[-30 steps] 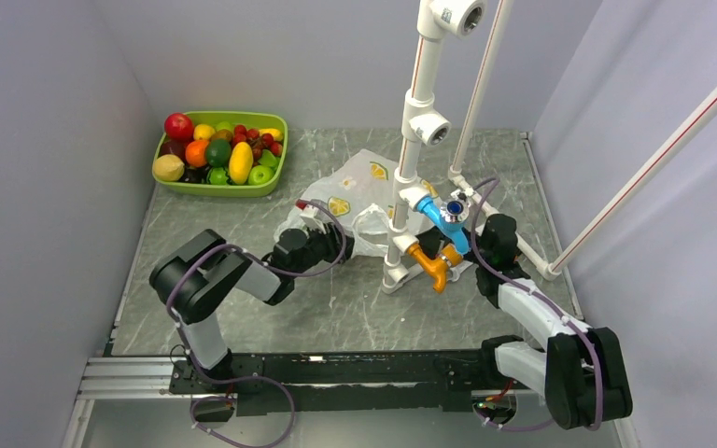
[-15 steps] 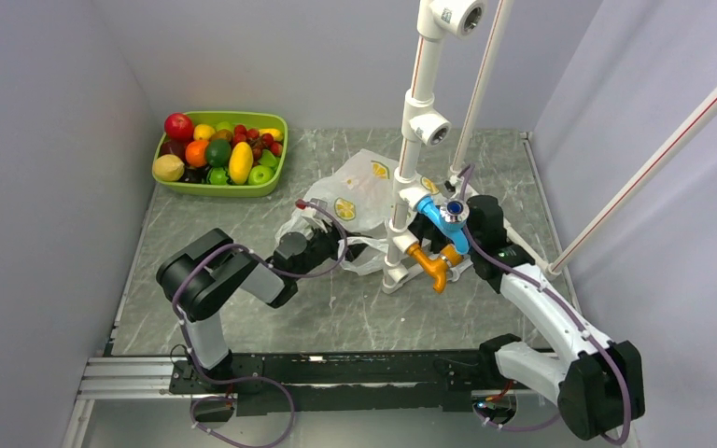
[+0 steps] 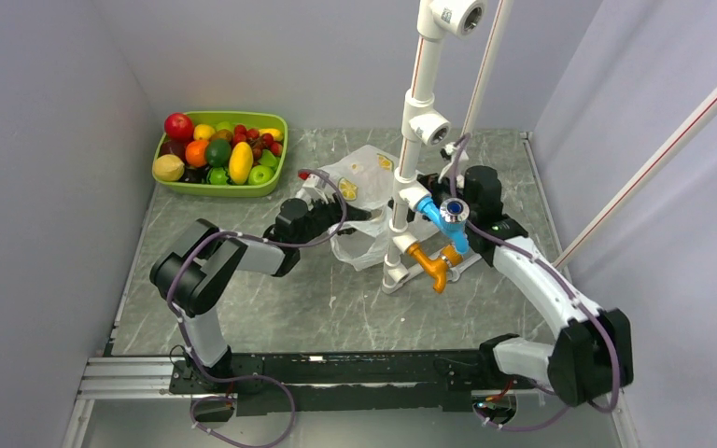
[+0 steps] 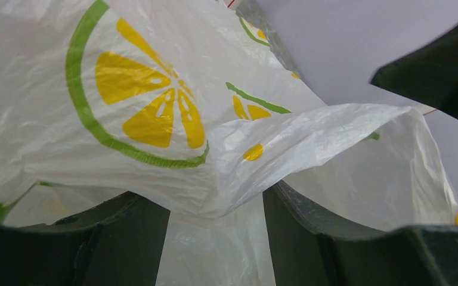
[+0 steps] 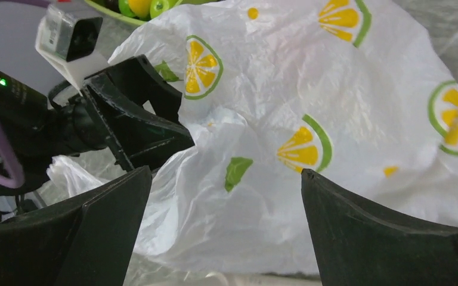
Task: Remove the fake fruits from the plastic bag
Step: Adjust the plastic bag at the center of the board.
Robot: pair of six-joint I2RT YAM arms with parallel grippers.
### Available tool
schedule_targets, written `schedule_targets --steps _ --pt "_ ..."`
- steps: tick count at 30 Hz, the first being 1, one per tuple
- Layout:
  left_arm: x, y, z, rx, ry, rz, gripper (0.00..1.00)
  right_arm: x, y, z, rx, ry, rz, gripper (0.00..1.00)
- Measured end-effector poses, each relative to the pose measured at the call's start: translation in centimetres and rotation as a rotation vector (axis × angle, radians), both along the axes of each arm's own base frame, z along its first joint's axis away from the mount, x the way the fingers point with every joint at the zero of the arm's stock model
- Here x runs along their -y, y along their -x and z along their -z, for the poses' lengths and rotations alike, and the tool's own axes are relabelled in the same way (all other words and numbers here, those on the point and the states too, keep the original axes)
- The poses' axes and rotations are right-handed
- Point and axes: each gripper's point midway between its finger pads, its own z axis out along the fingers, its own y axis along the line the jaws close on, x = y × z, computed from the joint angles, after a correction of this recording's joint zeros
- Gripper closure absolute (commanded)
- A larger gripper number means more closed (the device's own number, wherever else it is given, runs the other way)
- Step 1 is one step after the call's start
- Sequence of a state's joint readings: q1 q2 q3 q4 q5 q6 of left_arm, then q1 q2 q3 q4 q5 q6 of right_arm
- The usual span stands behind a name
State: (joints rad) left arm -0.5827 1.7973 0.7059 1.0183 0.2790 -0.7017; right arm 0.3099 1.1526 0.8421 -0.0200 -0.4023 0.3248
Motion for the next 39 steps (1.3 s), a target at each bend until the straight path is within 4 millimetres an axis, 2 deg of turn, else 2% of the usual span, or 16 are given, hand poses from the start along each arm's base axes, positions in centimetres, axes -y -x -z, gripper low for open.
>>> schedule_targets --steps 5,8,10,14,17,22,25,27,28,30,33,35,37,39 --pt "0.6 -0.4 -0.5 -0.003 -0.012 0.026 0.38 -2.0 -2.5 2.1 -0.009 0.015 -0.098 0.01" --pt "0.8 -0.4 -0.6 -0.009 -0.014 0.035 0.39 -3.2 -3.7 2.6 -0.001 0.039 -0.148 0.01" --pt "0.8 -0.4 -0.5 -0.014 -0.017 0.036 0.38 -3.7 -3.8 2.7 0.004 0.050 -0.168 0.08" --pt "0.8 -0.6 -0.4 -0.027 -0.027 0.035 0.38 -4.3 -4.2 2.6 0.015 0.071 -0.192 0.30" --pt "1.0 -0.9 -0.9 -0.012 -0.029 0.035 0.38 -4.3 -4.7 3.3 0.004 0.095 -0.185 0.32" --pt "0.9 -1.1 -0.6 -0.014 -0.059 0.036 0.38 -4.3 -4.2 5.0 -0.043 0.129 -0.173 0.31" --pt "0.9 -1.1 -0.4 -0.019 -0.075 0.038 0.38 -3.9 -3.9 6.3 -0.061 0.153 -0.146 0.45" --pt "0.9 -1.2 -0.4 -0.020 -0.080 0.039 0.38 -3.5 -3.5 7.3 -0.078 0.170 -0.132 0.49" --pt "0.9 -1.2 -0.5 -0.020 -0.084 0.039 0.38 -3.3 -3.2 7.9 -0.089 0.178 -0.125 0.48" --pt "0.9 -1.2 -0.6 -0.017 -0.089 0.040 0.38 -3.0 -3.1 8.5 -0.100 0.187 -0.113 0.36" --pt "0.9 -1.2 -0.9 -0.012 -0.091 0.040 0.38 -3.0 -3.4 8.3 -0.089 0.187 -0.104 0.22" --pt "0.9 -1.2 -1.1 -0.007 -0.089 0.040 0.38 -3.1 -3.5 8.2 -0.085 0.185 -0.104 0.19" --pt "0.9 -1.3 -1.3 -0.003 -0.086 0.040 0.38 -3.3 -3.5 8.1 -0.075 0.186 -0.109 0.28" --pt "1.0 -1.4 -1.7 0.003 -0.083 0.040 0.38 -3.5 -3.7 8.1 -0.065 0.185 -0.109 0.48"
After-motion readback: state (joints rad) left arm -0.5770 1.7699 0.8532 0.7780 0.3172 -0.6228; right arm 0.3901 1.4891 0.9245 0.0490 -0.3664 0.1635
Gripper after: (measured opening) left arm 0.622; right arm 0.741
